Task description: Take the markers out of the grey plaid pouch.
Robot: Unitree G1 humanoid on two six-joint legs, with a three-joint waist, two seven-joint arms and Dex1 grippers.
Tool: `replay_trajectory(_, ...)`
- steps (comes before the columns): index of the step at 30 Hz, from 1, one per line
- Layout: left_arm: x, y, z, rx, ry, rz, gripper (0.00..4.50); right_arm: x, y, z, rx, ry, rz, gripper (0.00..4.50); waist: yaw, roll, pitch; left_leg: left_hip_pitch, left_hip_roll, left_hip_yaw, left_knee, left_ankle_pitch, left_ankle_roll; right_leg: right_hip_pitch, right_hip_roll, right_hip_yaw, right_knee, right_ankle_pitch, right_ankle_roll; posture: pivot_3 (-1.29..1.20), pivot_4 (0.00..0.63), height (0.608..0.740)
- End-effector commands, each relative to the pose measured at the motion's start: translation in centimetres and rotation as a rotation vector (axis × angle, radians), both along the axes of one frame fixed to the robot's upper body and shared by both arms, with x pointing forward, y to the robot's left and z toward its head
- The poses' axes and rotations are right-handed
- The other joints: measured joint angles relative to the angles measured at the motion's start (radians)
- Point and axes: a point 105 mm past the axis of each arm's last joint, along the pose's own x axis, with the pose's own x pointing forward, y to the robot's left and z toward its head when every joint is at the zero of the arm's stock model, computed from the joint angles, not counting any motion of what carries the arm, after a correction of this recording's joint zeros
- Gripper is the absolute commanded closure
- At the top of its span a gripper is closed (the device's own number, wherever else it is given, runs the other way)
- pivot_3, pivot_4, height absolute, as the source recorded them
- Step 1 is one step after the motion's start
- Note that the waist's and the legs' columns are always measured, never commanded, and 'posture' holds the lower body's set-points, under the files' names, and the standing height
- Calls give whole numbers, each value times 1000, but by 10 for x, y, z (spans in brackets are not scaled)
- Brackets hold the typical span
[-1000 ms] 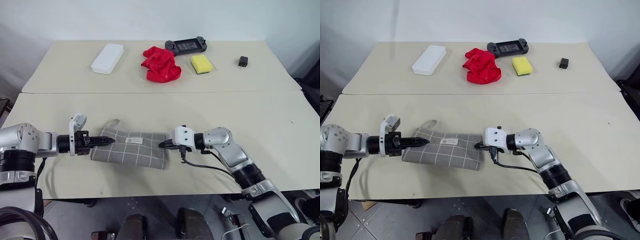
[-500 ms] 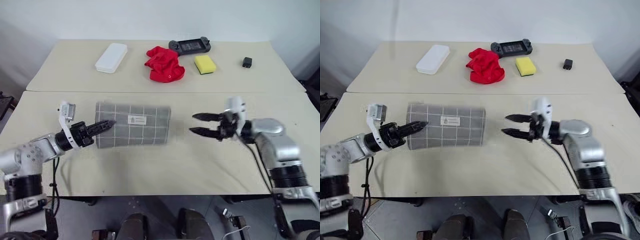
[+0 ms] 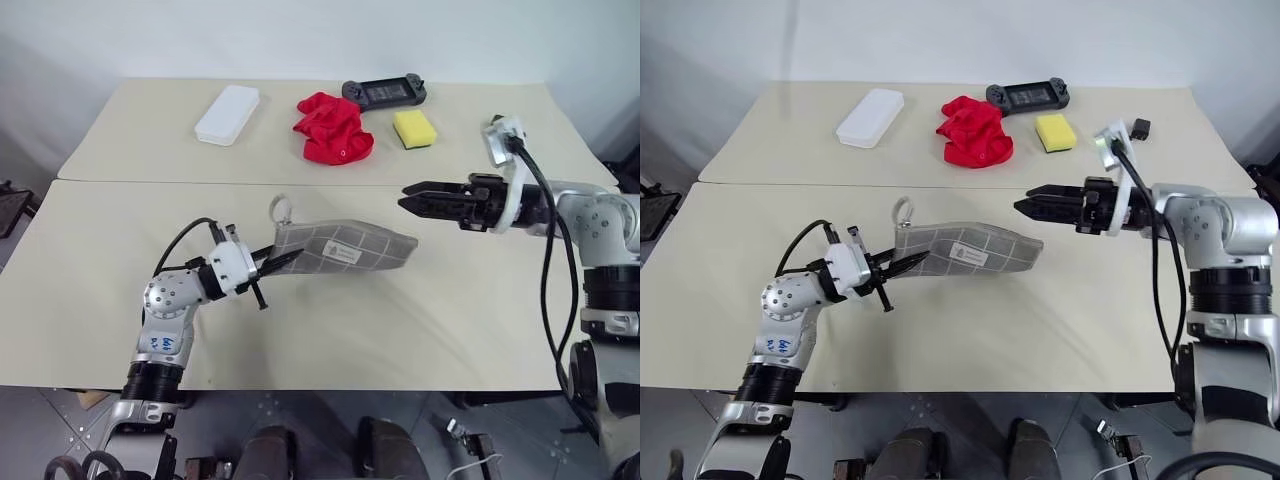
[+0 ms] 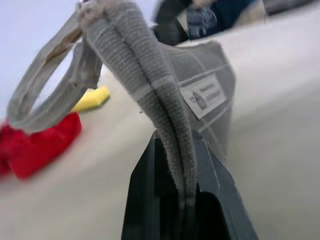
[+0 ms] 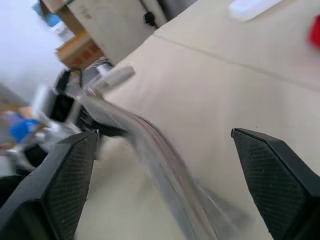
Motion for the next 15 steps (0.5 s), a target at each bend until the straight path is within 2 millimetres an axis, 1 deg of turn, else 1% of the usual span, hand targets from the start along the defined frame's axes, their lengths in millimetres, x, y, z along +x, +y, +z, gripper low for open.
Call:
replay_trajectory(1, -3, -14, 0, 42, -125, -30, 4500, -16, 22, 3, -18, 60, 143, 68, 0, 0, 0, 0, 0, 0, 0, 0, 0, 0, 0, 0, 0, 0, 0, 0, 150, 740)
replay_trajectory(3, -5, -17, -3, 57, -144, -52, 4500, -18, 30, -4, -54, 78, 171, 68, -2, 0, 0, -1, 0, 0, 0, 0, 1, 0, 0, -1, 0, 0, 0, 0, 150, 740)
replay_trajectory(8, -15, -19, -16, 80, -140, -85, 4500, -26, 61, -10, -38, 140, 289, 68, -7, 0, 0, -1, 0, 0, 0, -1, 1, -1, 0, -1, 0, 0, 0, 0, 150, 740)
replay_trajectory(12, -18, -17, -22, 90, -104, -88, 4500, -28, 73, -13, -17, 135, 330, 68, -7, 0, 0, -1, 0, 0, 0, -1, 1, -1, 0, -2, 0, 0, 0, 0, 150, 740)
replay_trajectory(15, -18, -16, -21, 81, -101, -78, 4500, -29, 78, -12, 5, 124, 352, 68, -4, 0, 0, -2, 0, -1, 0, -1, 1, -1, 0, -2, 0, 0, 0, 0, 150, 740)
